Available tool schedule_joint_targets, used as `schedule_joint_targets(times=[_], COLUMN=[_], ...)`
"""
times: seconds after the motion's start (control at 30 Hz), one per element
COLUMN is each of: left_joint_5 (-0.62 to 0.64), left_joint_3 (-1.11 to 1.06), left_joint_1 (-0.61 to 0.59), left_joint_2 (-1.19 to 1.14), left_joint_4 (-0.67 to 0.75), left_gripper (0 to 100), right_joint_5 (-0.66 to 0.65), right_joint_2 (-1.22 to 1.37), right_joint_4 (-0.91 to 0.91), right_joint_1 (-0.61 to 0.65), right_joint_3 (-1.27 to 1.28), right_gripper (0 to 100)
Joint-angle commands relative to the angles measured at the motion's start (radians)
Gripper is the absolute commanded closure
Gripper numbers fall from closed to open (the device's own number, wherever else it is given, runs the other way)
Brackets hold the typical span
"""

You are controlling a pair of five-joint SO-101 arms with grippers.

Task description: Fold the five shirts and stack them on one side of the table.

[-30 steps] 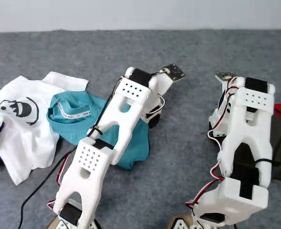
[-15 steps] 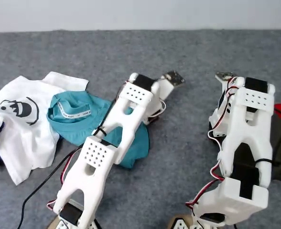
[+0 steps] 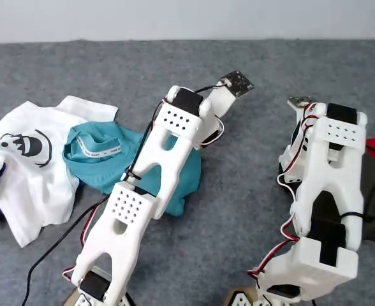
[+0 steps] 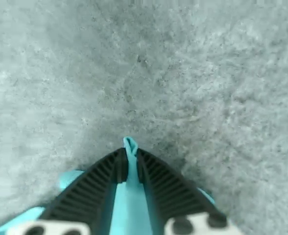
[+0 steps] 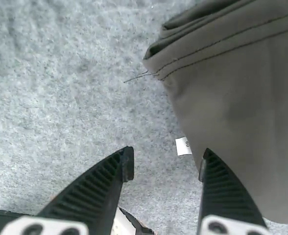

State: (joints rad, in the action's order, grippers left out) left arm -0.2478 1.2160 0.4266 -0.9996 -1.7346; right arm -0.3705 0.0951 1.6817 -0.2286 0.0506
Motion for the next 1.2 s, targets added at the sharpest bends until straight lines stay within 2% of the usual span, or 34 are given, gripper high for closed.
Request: schedule_joint_targets(times=[0.0,0.3,0.47,0.73,1.03,1.17], left_joint_5=[0.0,0.005,0.005,0.005,0.006,0.006], left_joint_3=[0.01,0.01,0.01,0.01,0.008,-0.079], left_joint_1=[-0.008,-0.009,-0.068,-0.302,-0.631,-0.672], left_joint_2=[0.196,0.535,0.683,0.845,0.991,1.02], left_joint_4=[-0.021,-0.021,-0.021,-0.021,-0.021,-0.021], left_gripper=[99,99,99,99,99,99], right_joint_5=[-0.003,-0.003,-0.003,-0.005,-0.008,-0.005], right_joint_2=[-0.004,-0.004,-0.013,-0.013,-0.013,-0.013], right_joint_4=[0.004,0.004,-0.008,-0.113,-0.117,-0.12], right_joint_1=[0.008,0.008,0.008,0.008,0.027,0.088], right_joint_3=[-0.037,-0.037,0.005,0.166,0.172,0.17], right_gripper=[77.2,77.2,77.2,77.2,77.2,77.2])
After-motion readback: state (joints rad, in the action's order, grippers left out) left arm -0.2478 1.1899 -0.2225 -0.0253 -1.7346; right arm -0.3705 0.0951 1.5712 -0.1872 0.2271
